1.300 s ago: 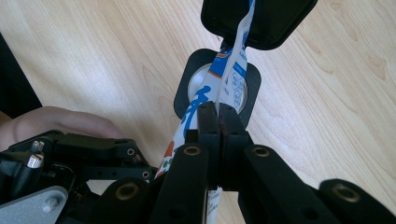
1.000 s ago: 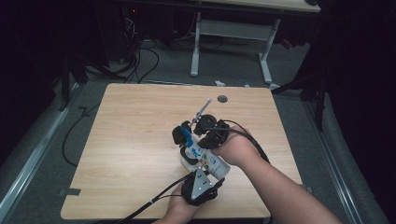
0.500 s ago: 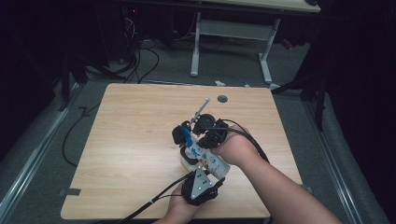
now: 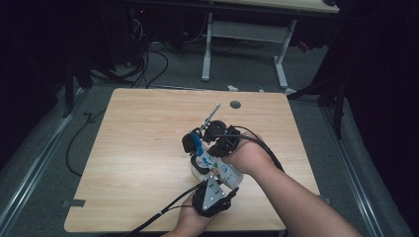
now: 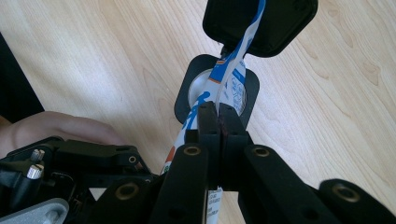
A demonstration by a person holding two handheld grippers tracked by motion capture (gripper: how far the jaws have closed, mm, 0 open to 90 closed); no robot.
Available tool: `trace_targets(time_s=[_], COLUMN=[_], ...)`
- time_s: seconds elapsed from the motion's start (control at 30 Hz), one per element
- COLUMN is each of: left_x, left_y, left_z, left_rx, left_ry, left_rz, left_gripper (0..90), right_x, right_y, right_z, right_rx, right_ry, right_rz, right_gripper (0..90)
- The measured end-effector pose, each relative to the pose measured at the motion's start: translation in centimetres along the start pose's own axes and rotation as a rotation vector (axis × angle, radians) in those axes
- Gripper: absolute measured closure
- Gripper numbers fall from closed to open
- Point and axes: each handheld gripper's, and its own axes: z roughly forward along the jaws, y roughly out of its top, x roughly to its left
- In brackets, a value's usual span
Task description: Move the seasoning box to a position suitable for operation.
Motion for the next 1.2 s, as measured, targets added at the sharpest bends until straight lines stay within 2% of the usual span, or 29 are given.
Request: trace_targets(time_s=[1.2], left_x=[0.01], left_y=[-0.05], left_z=[0.02], left_rx=[-0.005], left_ry=[0.000], left_rz=[0.005], left_gripper=[53.3], right_x=[-0.05], right_y=[-0.09], right_z=[-0.11], right_rx=[-0.008], right_ry=[0.005], right_rz=[0.005], right_gripper=[90.0])
